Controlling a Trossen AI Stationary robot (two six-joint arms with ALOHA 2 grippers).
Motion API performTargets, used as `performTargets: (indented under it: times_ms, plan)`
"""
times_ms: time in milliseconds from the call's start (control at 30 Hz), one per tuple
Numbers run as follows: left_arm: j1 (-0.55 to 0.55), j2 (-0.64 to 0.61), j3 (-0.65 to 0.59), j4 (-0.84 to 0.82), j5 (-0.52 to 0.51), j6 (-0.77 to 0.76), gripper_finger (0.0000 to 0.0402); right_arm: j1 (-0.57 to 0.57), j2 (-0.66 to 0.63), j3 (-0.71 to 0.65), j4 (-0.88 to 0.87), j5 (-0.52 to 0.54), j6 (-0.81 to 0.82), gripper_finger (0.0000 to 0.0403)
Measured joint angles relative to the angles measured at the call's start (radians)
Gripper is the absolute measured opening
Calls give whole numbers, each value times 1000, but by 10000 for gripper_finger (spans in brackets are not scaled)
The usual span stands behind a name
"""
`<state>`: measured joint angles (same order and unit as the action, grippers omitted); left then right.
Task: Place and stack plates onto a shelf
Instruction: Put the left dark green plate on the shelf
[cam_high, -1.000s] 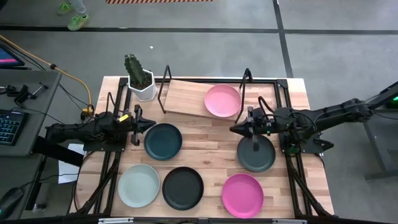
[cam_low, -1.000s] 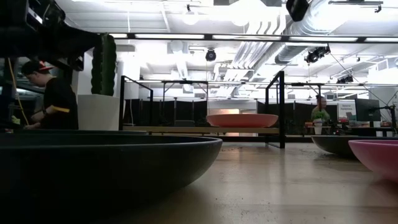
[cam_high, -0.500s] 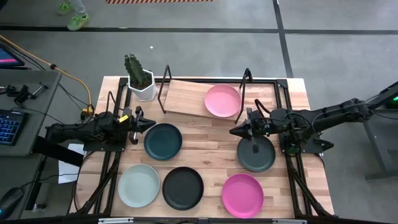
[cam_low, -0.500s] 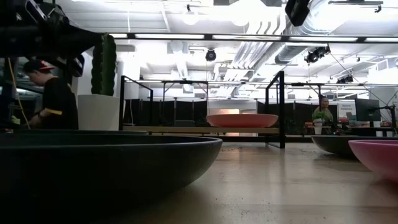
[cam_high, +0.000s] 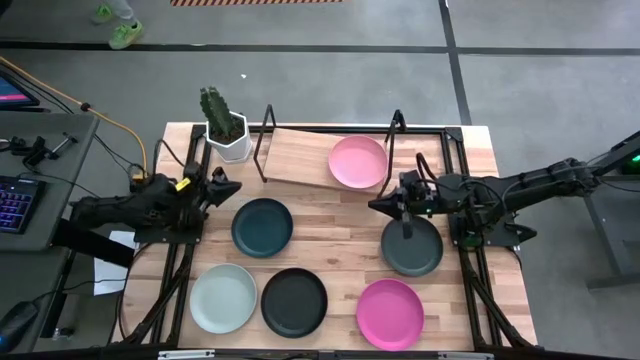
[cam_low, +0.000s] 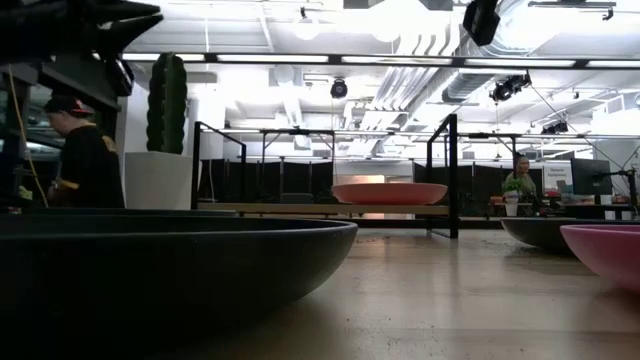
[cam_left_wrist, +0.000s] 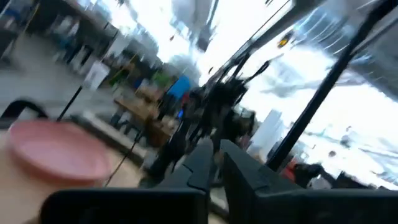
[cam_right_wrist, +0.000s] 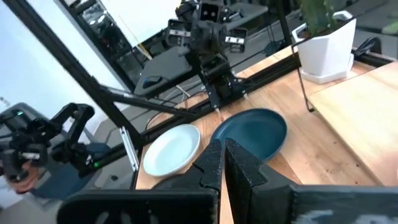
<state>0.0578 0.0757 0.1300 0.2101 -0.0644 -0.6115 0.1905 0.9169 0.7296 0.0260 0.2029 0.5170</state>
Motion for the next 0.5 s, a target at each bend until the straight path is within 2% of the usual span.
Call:
performTargets:
  times_ms: [133,233,400,500]
  plan:
    - [0,141,158,-184,18,-15,81,0,0,0,4,6,0,0]
    - [0,280,306,-335,71,-14,118,0,0,0,4,5,0,0]
    - [-6,492,554,-737,212,-14,164,0,0,0,6,-25,-1,0]
    - [-34,578,631,-981,241,-51,176,0,0,0,7,-51,-4,0]
